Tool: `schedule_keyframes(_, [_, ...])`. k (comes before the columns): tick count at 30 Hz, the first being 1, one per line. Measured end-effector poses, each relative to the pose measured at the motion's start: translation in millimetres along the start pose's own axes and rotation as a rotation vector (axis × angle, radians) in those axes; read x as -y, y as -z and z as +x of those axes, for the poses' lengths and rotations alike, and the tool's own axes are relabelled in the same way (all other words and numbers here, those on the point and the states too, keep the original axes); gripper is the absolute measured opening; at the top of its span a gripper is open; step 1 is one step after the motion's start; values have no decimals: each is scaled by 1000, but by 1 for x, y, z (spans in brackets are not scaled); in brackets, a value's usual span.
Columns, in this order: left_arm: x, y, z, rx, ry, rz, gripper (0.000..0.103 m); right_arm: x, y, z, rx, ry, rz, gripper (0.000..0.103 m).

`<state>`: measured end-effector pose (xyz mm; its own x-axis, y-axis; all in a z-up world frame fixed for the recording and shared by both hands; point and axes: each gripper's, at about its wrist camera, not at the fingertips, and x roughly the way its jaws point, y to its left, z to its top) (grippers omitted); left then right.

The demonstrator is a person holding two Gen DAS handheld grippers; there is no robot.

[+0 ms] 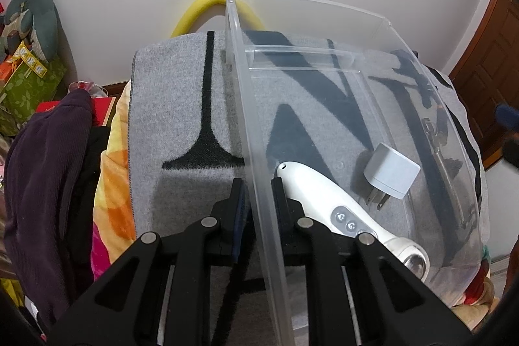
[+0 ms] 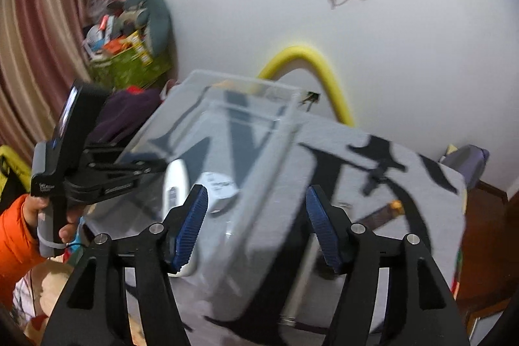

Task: Organize rigid objects
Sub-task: 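Carry the white device into the clear box and release it, then grasp the dark rough stone-like object with the right tool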

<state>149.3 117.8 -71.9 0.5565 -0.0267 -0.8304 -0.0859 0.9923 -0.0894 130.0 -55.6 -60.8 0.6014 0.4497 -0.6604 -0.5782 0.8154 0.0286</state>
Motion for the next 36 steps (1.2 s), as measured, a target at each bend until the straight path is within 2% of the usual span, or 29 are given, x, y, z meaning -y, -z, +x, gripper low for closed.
schedule_keyframes(6, [0,0,0,-2,-4,2,14,46,5,-12,0,77,81,60])
schedule_keyframes(16, [2,1,-1,-4,-7,6,14,76,51,31,-143,104,133,59])
schedule_keyframes(20, [3,2,-2,-5,-9,13,14,78,68,46,-192,84,137,38])
schedule_keyframes(22, [3,2,-2,-6,-9,14,14,81,74,55,-219,58,157,32])
schedule_keyframes(26, [4,2,-2,-6,-9,15,14,83,77,55,-196,22,175,26])
schedule_keyframes(36, [4,1,-1,-7,-7,15,14,71,61,24,-103,108,109,24])
